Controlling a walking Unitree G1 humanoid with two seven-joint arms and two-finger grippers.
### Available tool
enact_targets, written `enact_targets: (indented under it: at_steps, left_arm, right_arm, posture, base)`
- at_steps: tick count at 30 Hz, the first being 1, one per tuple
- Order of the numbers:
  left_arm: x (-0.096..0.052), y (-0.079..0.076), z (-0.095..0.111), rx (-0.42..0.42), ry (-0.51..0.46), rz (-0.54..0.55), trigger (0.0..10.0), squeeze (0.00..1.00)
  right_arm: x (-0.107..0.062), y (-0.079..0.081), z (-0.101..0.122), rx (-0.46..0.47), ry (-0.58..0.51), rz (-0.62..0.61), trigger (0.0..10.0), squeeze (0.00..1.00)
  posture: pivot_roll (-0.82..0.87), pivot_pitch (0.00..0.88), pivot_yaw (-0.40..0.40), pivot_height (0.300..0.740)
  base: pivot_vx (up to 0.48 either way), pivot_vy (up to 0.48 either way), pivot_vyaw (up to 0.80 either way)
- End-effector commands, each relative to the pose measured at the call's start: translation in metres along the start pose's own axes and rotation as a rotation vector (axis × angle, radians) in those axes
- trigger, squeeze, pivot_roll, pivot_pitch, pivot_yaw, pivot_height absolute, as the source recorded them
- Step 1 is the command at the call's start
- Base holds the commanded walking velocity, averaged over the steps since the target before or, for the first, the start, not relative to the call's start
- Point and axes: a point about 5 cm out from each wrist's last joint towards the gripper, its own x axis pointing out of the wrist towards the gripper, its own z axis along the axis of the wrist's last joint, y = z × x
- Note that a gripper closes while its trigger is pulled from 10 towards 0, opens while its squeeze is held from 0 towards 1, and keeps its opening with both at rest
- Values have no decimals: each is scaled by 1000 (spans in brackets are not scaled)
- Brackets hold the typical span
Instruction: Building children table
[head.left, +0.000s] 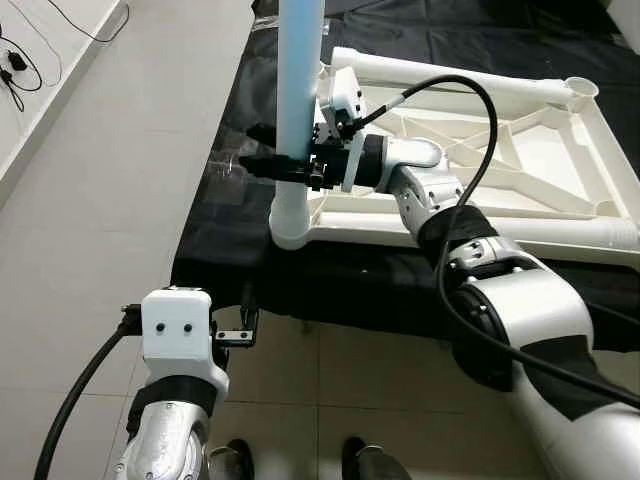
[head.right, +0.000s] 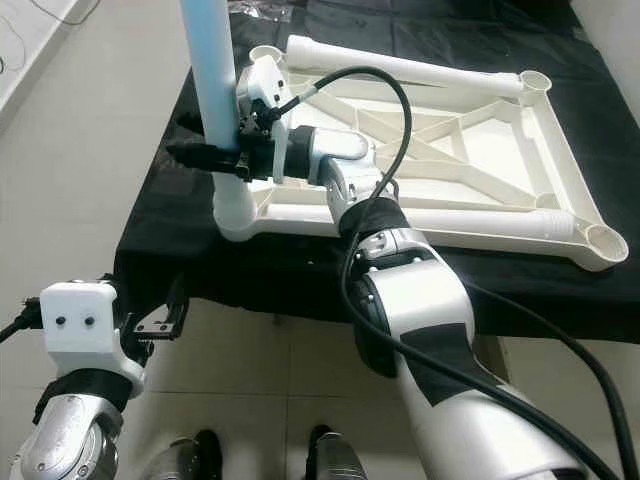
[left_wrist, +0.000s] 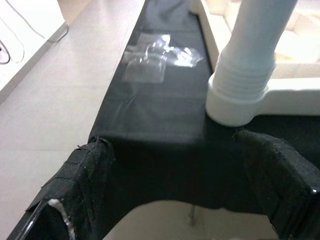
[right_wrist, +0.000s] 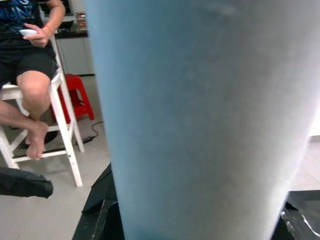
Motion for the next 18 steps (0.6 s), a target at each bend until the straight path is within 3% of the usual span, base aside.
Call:
enact_targets:
  at_steps: [1,9,14,15,18]
  left_arm:
    - [-4,1,1,0,8,17,10000,0]
    - [-6,-1,5,2,4,13,10000,0]
    - [-6,-3,6,2,1,6,10000,0]
    - [-6,-4,6,6,1,4,10000,0]
    - [-6,-4,6,9,1,2,10000,0]
  right_arm:
    - [14,16,-29,118,57,79,10000,0]
    - [28,23,-24,83,47,141,10000,0]
    - [32,24,-28,51,81,106,10000,0]
    - [32,18,-30,50,99,-16,10000,0]
    - [29,12,-31,49,112,-114,10000,0]
  posture:
    - [30,341,-71,740]
    - [31,354,-79,740]
    - [34,355,-82,740]
    - [29,350,-79,740]
    - [31,344,-79,740]
  base:
    - [0,0,0]
    - [0,0,0]
    - [0,0,0]
    - [0,0,0]
    - [0,0,0]
